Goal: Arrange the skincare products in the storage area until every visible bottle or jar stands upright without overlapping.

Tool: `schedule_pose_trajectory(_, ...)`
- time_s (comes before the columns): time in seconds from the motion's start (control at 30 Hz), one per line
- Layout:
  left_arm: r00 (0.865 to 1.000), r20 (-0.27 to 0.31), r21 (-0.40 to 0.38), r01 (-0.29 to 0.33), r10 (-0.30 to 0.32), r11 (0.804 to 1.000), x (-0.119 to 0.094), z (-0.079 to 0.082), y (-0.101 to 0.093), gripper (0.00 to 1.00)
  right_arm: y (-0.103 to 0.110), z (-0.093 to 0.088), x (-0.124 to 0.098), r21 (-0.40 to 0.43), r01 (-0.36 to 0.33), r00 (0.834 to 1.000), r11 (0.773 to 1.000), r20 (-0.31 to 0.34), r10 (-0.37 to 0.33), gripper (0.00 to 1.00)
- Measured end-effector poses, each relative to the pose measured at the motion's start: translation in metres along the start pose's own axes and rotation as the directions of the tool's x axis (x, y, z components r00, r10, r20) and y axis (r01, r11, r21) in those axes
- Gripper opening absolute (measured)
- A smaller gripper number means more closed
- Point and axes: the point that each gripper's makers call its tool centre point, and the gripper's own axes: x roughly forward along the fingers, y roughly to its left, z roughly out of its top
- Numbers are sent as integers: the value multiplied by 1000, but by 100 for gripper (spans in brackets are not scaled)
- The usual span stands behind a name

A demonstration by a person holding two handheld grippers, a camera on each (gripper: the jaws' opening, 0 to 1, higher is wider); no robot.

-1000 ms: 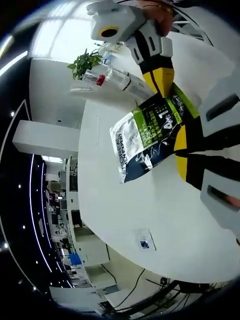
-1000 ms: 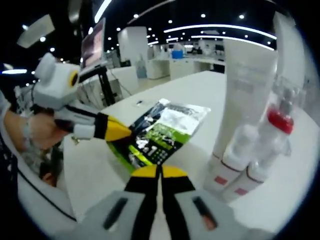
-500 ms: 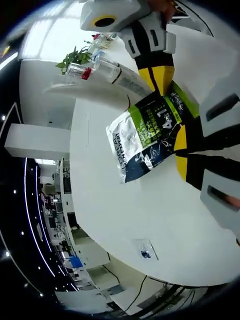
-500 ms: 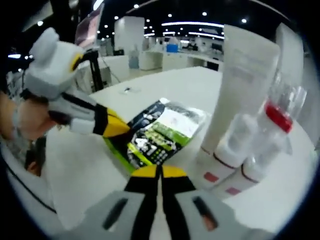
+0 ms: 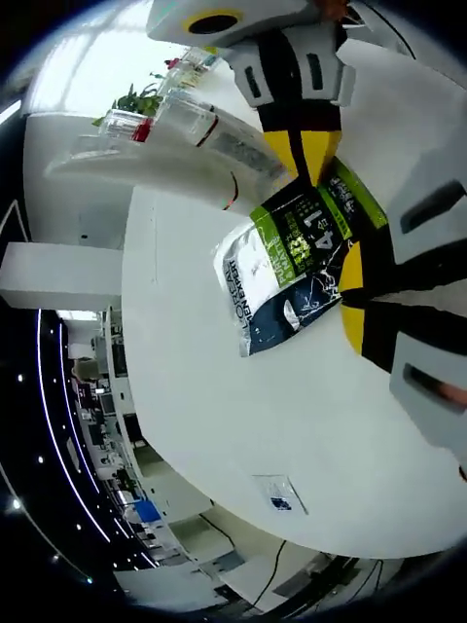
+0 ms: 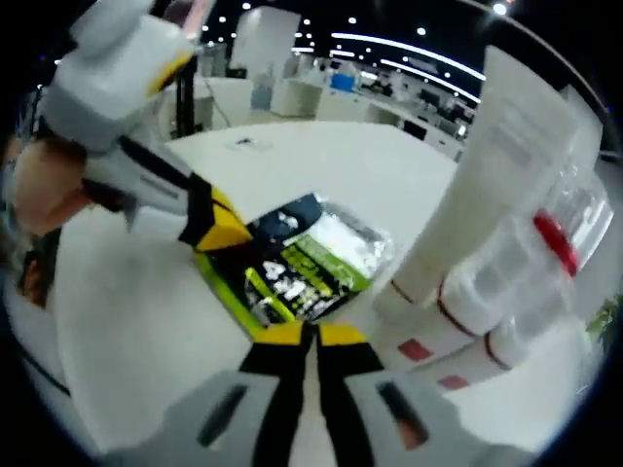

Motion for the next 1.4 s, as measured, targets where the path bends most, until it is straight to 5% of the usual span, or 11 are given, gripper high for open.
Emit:
schedule_pose_trajectory(0.13, 1000, 22, 53, -9, 8, 999, -1, 0, 2, 3, -6, -1, -3, 0, 19, 1000, 1000, 0, -19, 7)
schedule_pose_trajectory(0.4, 998, 57, 5, -38, 38, 999, -14, 1, 11, 8, -9, 10, -17, -63, 80, 995, 995, 64, -76, 3)
schedule_pose_trajectory(0.57, 991, 126, 55, -41, 34, 998, -24, 14, 8, 7, -2, 8, -14, -81, 35, 998, 996, 63, -30, 1)
schedule_pose_trajectory(0.8, 999, 38, 185, -19, 13, 982, -6, 0, -4, 3, 2, -6, -3, -62, -11, 1000, 998, -10, 11, 1)
schedule_pose_trajectory(0.87, 1000, 7, 202, -29, 28, 979, -2, -9, -2, 1, 0, -6, -1, -50, -10, 1000, 999, 17, 11, 1)
schedule_pose_trajectory(0.9, 998, 51, 215, -35, 25, 976, -3, -3, -3, 1, 0, -7, -2, -46, -12, 1000, 999, 13, 13, 1)
schedule_pose_trajectory(1.03, 997, 65, 269, -45, 29, 962, -5, -5, -3, 1, -1, -8, -4, 8, -16, 999, 1000, 44, 16, 0)
schedule_pose_trajectory(1.4, 995, 96, 229, -37, 16, 973, -3, -3, -1, 0, 0, -9, -6, 27, -11, 996, 1000, 88, 9, 0)
